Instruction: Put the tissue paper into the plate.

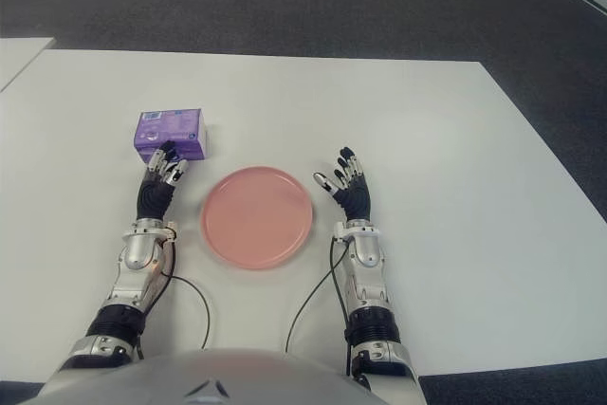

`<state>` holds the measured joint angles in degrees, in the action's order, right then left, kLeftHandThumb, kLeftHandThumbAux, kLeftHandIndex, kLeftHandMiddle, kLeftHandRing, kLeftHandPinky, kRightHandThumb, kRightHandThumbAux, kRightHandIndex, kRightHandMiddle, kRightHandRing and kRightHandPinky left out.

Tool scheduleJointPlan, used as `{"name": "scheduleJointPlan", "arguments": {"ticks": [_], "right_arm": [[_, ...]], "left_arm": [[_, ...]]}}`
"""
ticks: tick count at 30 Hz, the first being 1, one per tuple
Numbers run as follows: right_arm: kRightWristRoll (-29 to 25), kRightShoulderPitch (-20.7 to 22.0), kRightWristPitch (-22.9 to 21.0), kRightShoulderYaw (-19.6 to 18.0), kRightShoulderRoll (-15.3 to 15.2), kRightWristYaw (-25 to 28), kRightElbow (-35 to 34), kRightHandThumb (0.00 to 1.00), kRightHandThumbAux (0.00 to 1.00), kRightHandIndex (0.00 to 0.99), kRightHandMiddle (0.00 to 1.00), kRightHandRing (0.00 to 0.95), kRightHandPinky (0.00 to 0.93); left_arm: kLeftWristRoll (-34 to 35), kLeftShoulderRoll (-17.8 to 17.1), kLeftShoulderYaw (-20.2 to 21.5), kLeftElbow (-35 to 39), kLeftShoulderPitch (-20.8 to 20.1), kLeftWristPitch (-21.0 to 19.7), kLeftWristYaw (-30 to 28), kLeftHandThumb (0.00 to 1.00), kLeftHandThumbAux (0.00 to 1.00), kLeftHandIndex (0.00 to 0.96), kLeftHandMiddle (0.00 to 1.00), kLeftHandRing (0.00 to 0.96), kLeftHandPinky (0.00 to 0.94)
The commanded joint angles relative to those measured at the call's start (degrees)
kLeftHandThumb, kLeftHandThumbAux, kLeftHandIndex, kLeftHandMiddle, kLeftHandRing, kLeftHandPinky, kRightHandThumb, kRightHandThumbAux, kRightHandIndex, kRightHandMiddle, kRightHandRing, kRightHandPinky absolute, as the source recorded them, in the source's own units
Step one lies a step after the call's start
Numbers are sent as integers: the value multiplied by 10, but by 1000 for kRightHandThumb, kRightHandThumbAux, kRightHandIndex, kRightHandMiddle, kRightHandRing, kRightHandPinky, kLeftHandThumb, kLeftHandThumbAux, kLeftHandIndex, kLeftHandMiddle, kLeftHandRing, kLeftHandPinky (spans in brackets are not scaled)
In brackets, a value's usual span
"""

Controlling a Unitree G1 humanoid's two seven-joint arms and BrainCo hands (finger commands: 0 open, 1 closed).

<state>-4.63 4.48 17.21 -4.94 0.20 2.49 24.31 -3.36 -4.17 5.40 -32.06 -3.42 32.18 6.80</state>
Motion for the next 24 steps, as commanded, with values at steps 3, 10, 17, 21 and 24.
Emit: {"name": "scheduleJointPlan", "arguments": {"ticks": [3,10,17,21,24], "right_arm": [[3,-18,-26,2,5,-2,36,104,773,0,0,0,39],[2,-13,-23,1,6,-4,45,98,790,0,0,0,44],[1,-5,-21,1,8,-2,55,96,796,0,0,0,41],[0,-1,-19,0,7,-1,61,98,794,0,0,0,40],[-1,5,-17,-1,8,0,71,101,795,0,0,0,42]], "left_arm": [[-1,-6,-10,2,2,1,-24,0,452,0,0,0,0],[15,-36,-12,87,14,-5,-72,0,474,0,0,0,0],[-28,-85,15,275,29,-22,-70,0,466,0,0,0,0],[-69,-114,47,324,31,-21,-55,8,445,0,0,0,0],[-86,-136,67,346,25,-26,-50,21,439,0,0,0,0]]}}
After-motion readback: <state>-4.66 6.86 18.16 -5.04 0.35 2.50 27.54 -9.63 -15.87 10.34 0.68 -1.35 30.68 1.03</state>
